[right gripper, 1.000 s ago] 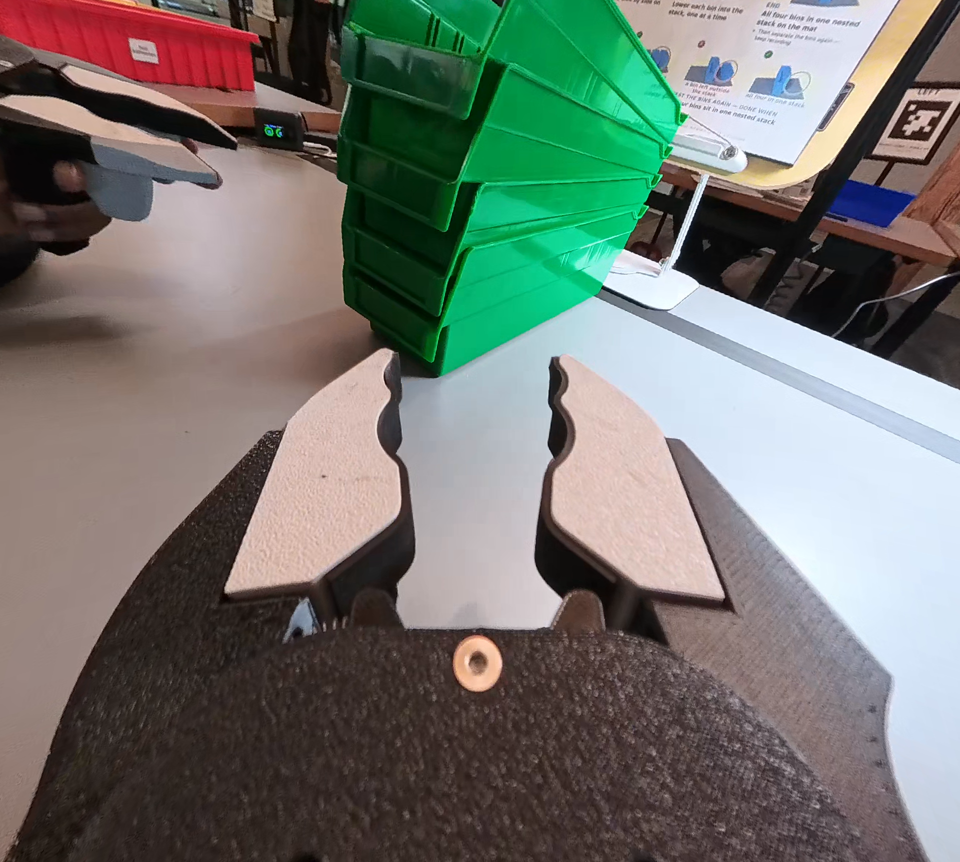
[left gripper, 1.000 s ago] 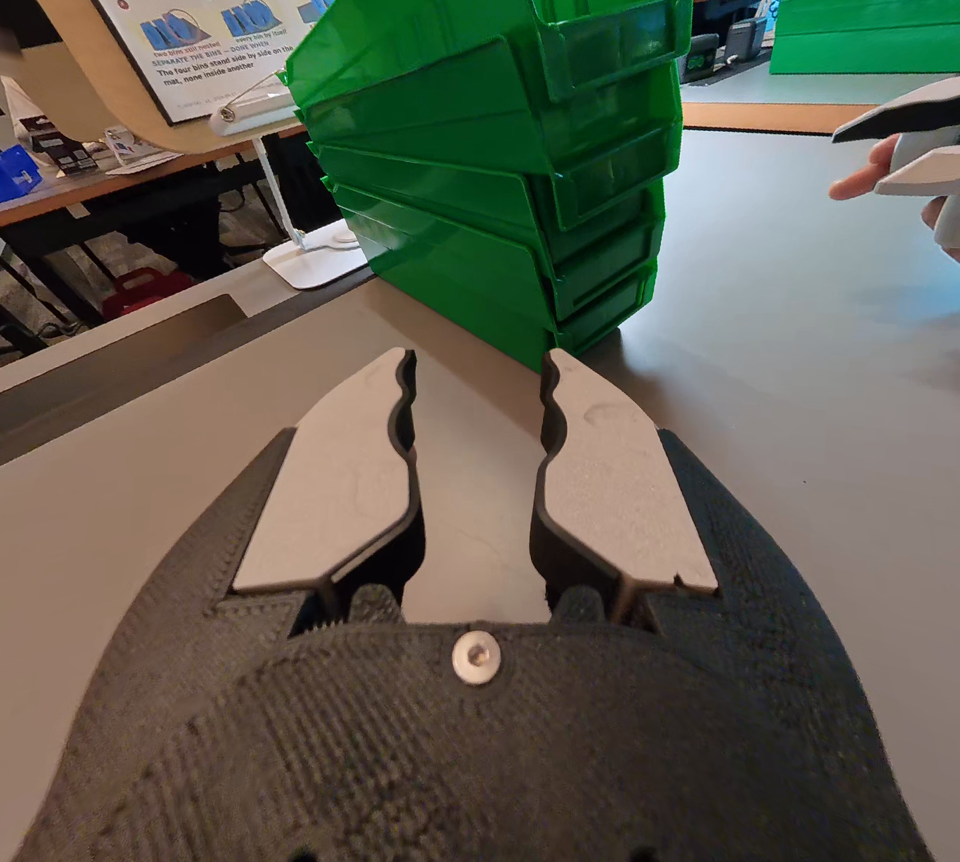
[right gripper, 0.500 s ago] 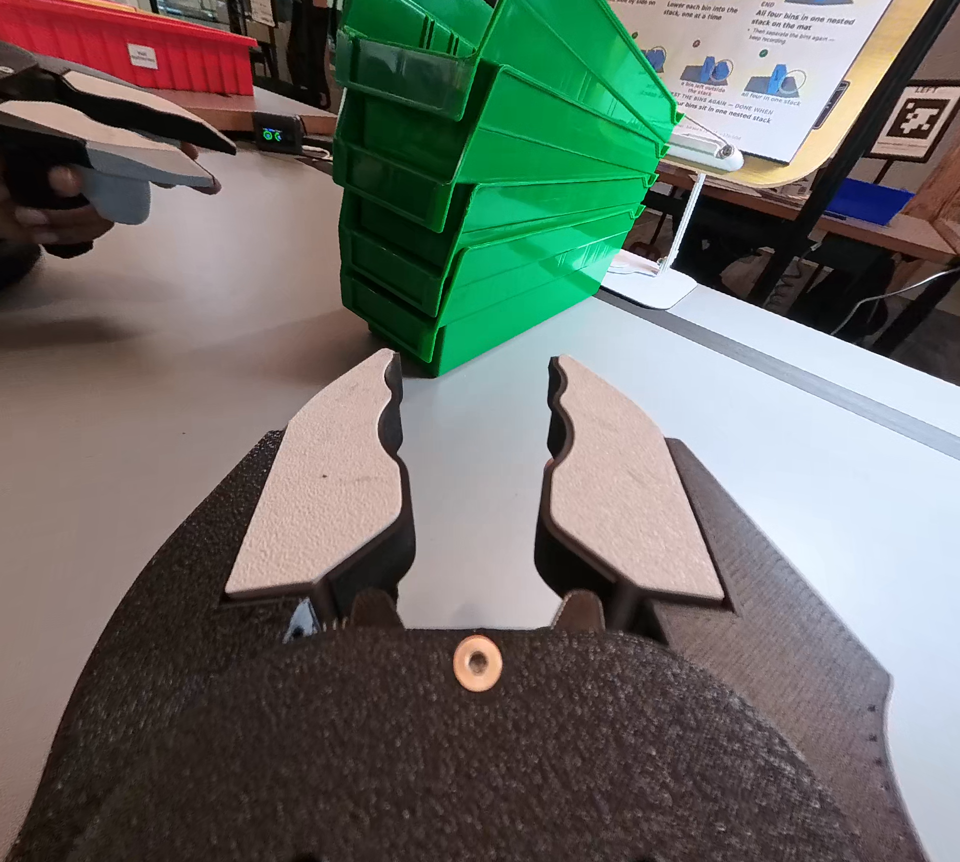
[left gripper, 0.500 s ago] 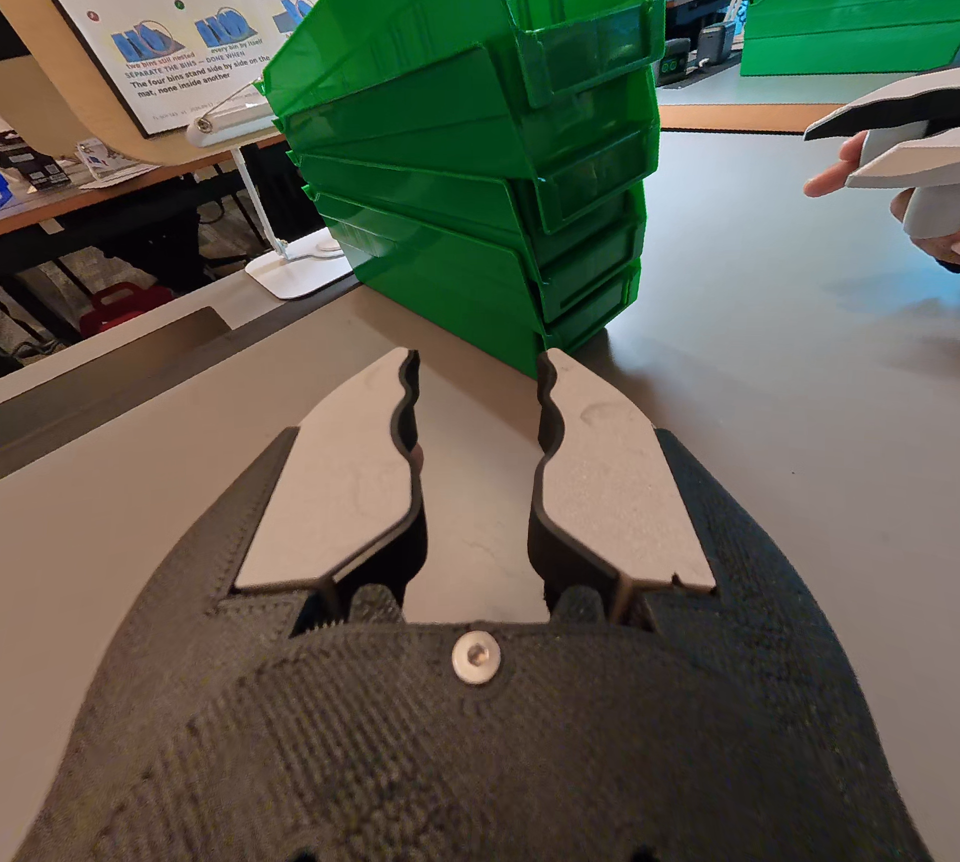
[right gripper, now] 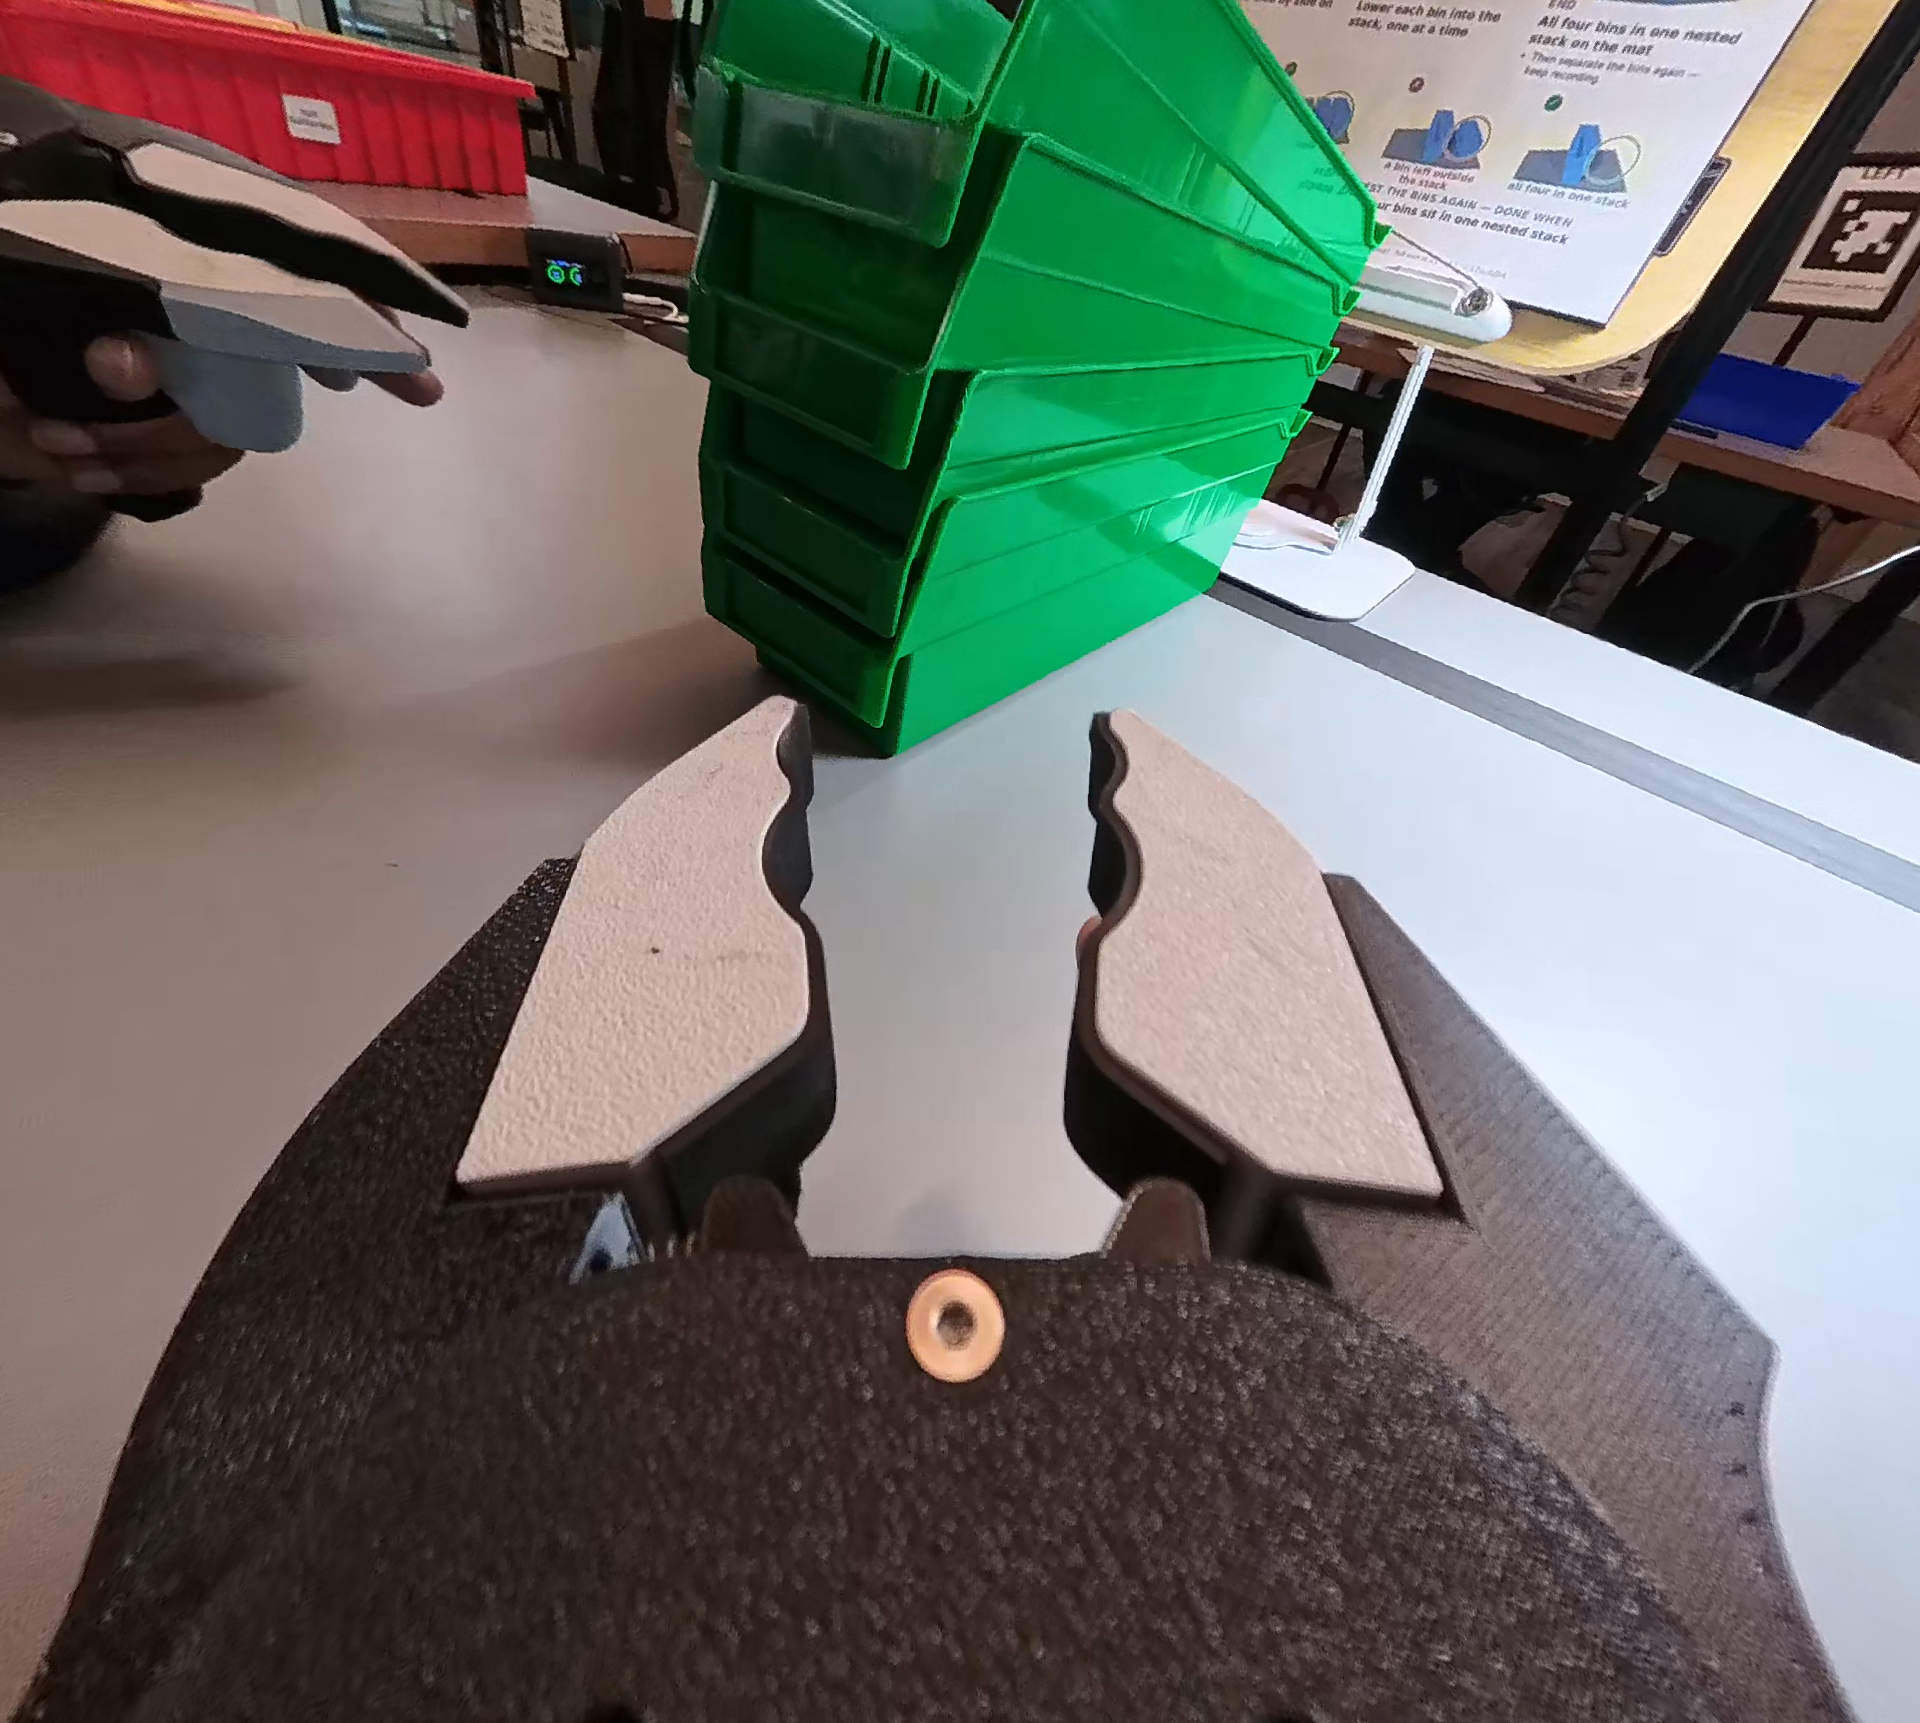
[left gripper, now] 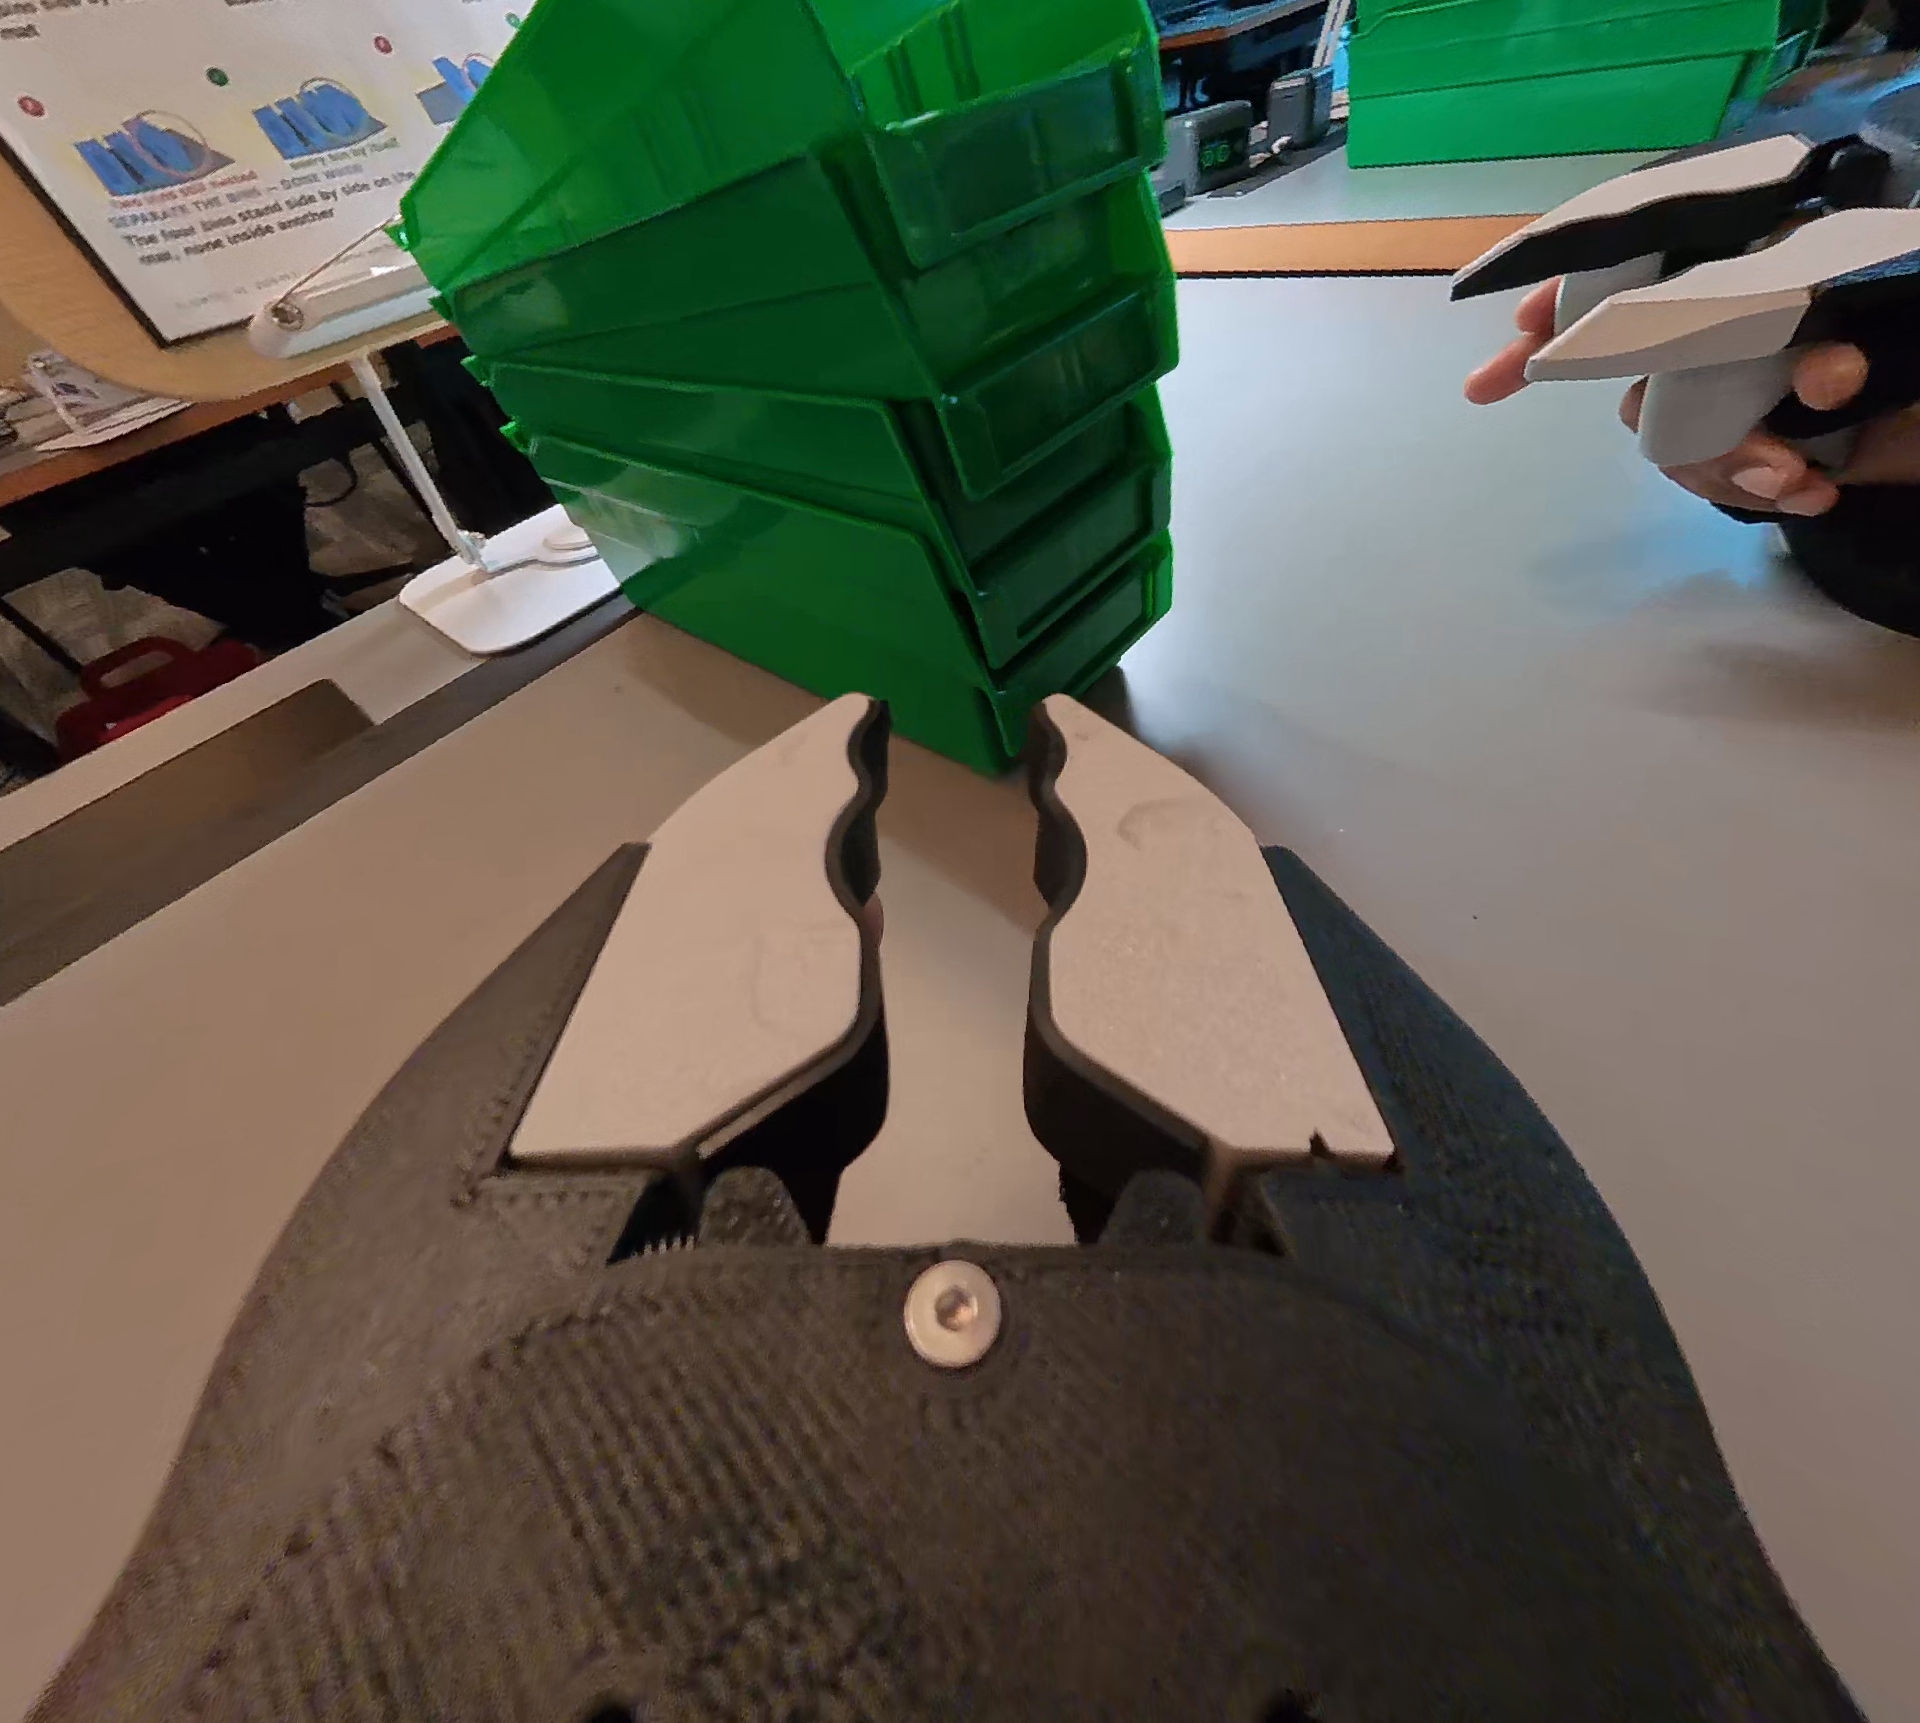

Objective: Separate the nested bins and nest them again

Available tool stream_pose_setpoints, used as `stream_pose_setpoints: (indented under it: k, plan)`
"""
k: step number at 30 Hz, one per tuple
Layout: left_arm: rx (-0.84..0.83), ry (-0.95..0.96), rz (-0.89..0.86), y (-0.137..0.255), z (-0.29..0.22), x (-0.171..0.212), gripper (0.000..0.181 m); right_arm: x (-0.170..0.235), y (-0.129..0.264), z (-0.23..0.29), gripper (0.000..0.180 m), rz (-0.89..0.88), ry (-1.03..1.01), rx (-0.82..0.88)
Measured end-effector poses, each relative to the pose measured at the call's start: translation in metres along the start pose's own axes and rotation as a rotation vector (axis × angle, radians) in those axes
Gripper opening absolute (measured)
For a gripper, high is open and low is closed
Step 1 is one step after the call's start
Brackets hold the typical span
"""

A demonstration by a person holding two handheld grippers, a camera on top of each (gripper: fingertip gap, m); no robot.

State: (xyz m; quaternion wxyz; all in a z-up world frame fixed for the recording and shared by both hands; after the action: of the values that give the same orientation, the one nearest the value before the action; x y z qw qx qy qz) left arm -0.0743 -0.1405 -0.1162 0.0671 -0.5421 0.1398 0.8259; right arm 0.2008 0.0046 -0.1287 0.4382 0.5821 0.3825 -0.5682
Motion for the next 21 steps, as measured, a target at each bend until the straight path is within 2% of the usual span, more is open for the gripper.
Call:
stream_pose_setpoints:
  k: [4,7,11,14,17,21]
  plan:
    - [0.059,-0.087,0.043,-0.011,0.001,-0.024,0.021,0.003,-0.002,0.002,0.050,0.016,-0.008,-0.010]
    - [0.097,-0.191,0.085,-0.022,0.005,-0.060,0.019,0.007,-0.006,0.005,0.050,0.047,0.016,-0.016]
    - [0.191,-0.362,0.178,-0.047,0.004,-0.113,0.029,0.008,-0.005,0.007,0.048,0.040,0.044,-0.015]
    - [0.199,-0.541,0.287,-0.075,0.006,-0.141,0.037,0.008,-0.005,0.007,0.047,0.047,0.031,-0.020]
    - [0.311,-0.622,0.500,-0.106,0.006,-0.144,0.051,0.008,-0.006,0.007,0.047,0.050,0.033,-0.024]
    - [0.446,-0.663,0.740,-0.134,0.005,-0.129,0.054,0.007,-0.004,0.007,0.045,0.043,0.033,-0.027]
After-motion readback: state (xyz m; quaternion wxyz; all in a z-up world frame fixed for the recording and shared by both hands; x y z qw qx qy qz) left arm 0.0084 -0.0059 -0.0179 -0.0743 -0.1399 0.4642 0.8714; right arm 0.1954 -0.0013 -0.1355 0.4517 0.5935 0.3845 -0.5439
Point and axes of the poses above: each gripper's, where its closed fingertips meet, y back along the fingers, x out of its underside, z = x × y across the jaws, the point moved 7 cm from there along y, back along the fingers, and after that the axes turned 11 degrees about -y, right-handed, at the moved point
